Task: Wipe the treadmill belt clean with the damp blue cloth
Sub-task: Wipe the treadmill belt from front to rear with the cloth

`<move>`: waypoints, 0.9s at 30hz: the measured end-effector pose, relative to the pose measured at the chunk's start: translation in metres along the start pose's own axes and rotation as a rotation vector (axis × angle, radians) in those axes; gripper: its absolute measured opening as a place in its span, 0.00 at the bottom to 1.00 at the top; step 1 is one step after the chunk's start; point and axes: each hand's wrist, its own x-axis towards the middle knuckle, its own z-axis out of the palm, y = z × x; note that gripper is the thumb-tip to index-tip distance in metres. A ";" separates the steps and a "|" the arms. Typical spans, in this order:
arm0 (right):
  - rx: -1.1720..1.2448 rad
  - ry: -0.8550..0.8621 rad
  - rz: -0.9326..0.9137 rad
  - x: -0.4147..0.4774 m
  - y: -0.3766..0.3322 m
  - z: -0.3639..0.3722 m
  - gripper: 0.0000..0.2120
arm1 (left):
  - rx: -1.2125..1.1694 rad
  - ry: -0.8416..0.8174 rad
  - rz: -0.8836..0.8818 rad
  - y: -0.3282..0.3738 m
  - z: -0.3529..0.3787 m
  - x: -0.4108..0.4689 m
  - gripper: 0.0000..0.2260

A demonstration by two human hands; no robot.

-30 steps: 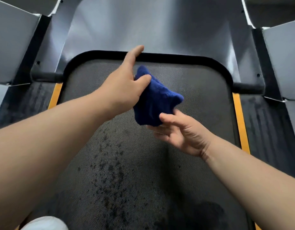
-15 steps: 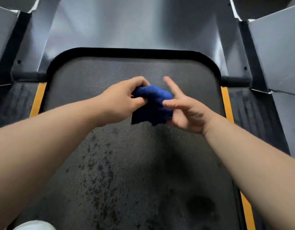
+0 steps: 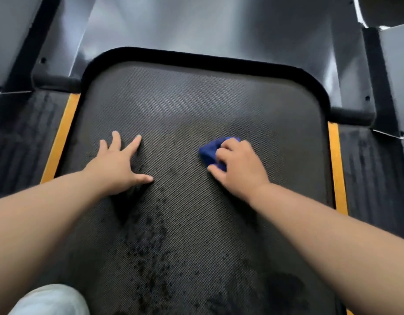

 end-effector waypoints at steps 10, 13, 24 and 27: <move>-0.098 0.136 0.307 0.038 0.031 -0.007 0.15 | -0.051 -0.022 0.117 -0.026 -0.002 -0.005 0.49; 0.014 0.049 -0.044 -0.007 -0.009 0.012 0.13 | -0.030 -0.046 0.164 -0.035 -0.007 -0.008 0.49; -0.050 0.157 0.210 0.027 0.013 -0.002 0.13 | 0.064 -0.012 0.137 -0.028 -0.002 -0.006 0.53; 0.057 0.022 -0.155 -0.034 -0.036 0.018 0.14 | 0.080 0.011 0.116 -0.023 -0.001 -0.008 0.53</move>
